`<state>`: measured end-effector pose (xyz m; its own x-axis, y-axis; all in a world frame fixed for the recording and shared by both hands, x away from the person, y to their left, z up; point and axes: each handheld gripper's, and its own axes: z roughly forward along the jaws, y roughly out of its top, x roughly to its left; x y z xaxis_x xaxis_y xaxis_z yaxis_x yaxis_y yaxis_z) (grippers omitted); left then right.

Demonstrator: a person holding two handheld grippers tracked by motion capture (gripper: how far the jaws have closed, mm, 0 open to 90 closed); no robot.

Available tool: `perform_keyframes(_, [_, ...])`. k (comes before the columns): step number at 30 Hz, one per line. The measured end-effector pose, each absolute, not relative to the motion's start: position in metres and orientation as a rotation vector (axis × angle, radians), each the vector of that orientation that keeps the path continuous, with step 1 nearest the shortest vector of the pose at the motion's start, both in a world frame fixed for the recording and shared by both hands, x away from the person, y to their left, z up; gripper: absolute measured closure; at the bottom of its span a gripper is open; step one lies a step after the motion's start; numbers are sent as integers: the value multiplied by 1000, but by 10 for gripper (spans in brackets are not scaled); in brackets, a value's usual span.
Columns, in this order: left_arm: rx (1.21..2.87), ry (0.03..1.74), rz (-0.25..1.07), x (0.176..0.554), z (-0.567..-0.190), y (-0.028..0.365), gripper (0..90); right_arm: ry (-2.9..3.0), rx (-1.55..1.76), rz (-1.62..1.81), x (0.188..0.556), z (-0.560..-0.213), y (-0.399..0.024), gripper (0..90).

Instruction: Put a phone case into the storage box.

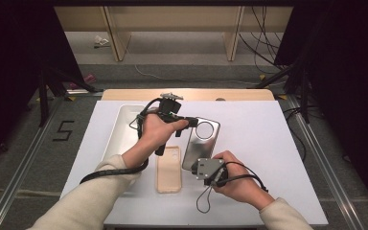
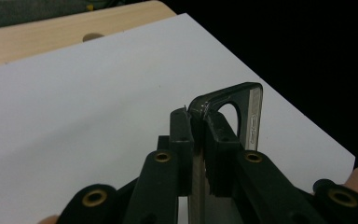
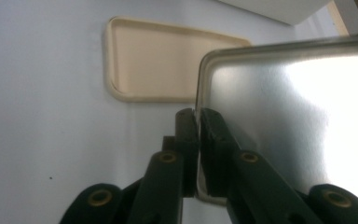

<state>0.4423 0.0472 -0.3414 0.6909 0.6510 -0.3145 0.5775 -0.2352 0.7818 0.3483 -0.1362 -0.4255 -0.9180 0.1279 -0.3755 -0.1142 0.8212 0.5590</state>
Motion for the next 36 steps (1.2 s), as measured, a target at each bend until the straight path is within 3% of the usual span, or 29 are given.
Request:
perform_keyframes(6, [1899,888,243,437,-342,61,826,2555,173,1018,352,-422,-143,641])
perform_keyframes(14, [1809,873,308,429,-348,89,826,2535,373,1162,356,-421,-157,538])
perform_keyframes(19, [1746,880,335,422,-346,107,826,2443,567,1261,361,-418,-170,339])
perform_keyframes(27, [1704,862,367,407,-346,132,826,2372,705,1335,368,-420,-192,256])
perform_keyframes(36, [1675,874,374,402,-342,152,826,2321,784,1380,370,-420,-212,239])
